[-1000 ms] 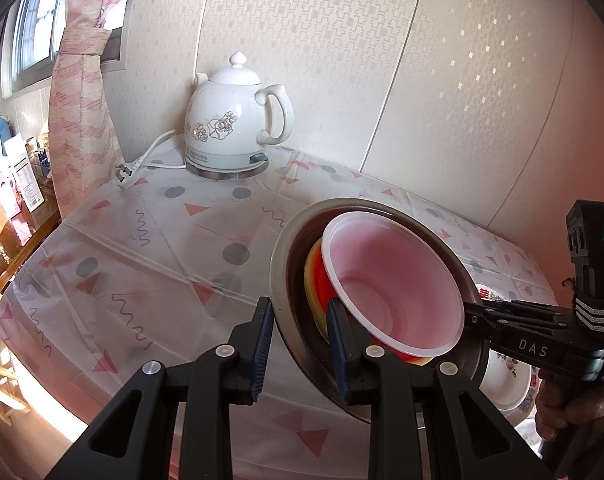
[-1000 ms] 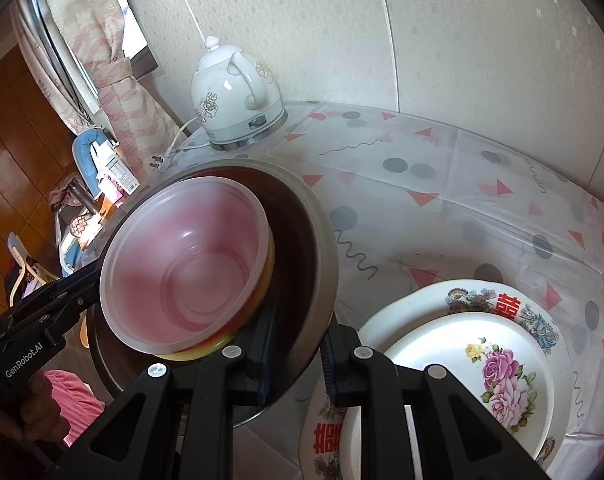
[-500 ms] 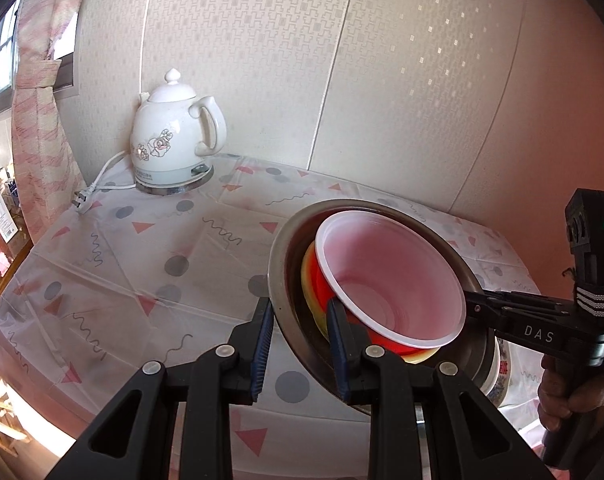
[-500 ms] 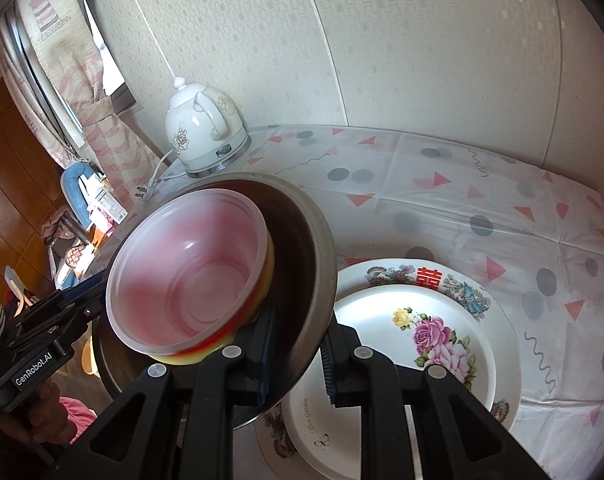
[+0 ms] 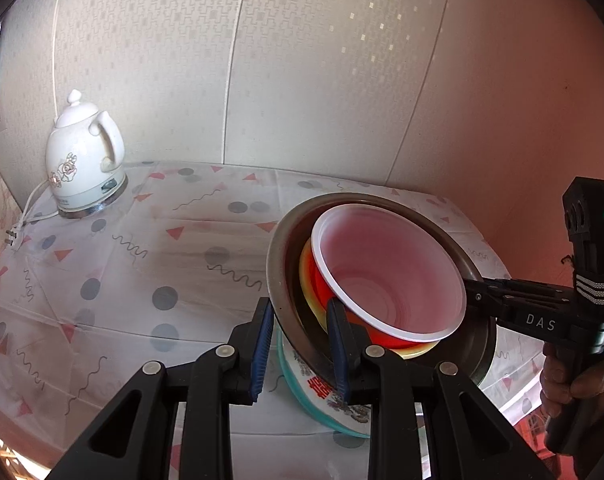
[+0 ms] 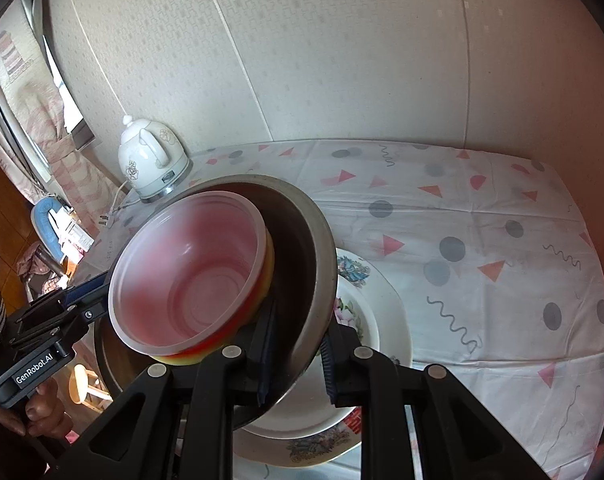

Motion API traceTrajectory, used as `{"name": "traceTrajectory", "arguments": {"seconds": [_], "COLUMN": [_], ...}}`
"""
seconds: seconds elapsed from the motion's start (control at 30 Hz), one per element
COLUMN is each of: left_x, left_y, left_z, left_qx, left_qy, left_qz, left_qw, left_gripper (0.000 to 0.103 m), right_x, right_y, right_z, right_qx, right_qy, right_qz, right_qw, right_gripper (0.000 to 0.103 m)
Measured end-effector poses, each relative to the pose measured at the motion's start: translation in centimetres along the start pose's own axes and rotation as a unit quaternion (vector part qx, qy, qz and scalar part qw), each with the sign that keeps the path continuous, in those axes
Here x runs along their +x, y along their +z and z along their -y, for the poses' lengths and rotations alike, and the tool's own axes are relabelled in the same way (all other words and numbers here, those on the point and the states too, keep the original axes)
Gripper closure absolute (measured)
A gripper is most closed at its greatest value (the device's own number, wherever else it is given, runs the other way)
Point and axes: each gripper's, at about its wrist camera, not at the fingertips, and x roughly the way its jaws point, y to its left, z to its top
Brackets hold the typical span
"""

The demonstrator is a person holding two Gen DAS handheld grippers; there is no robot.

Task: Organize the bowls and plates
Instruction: 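Lift the steel bowl with both tools and carry it over the plate stack, then lower the steel bowl onto the rose plate with both tools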

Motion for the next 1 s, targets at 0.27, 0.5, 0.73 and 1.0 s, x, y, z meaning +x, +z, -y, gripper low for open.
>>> {"name": "traceTrajectory", "arguments": {"seconds": [0.27, 0.5, 0.73, 1.0], "left_x": [1.5, 2.8, 4.0, 4.9], "left_y": [-0.5, -1.3, -1.9, -2.6], "left_z": [1.3, 1.3, 1.3, 1.5], "left_qx": [0.006, -0.001, -0.005, -0.005], "left_qy": [-0.014, -0.016, -0.017, -0.017], "left_qz": [-0.026, -0.048, -0.064, -0.075], "left_qw": [0.9995, 0.9987, 0.9978, 0.9970], "left_gripper": [0.077, 0.077, 0.077, 0.077], "right_x": [-0.2, 0.7, 1.6, 2.5], "right_y": [-1.4, -2.2, -2.9, -3.5], "right_z": [1.9, 2.4, 2.8, 3.1], "right_qx": [0.023, 0.029, 0.031, 0.028], "right_qy": [-0.011, -0.016, -0.024, -0.038], "right_qz": [-0.010, -0.025, -0.036, -0.049], "right_qw": [1.000, 0.999, 0.999, 0.998], "right_gripper": [0.083, 0.083, 0.083, 0.083]}}
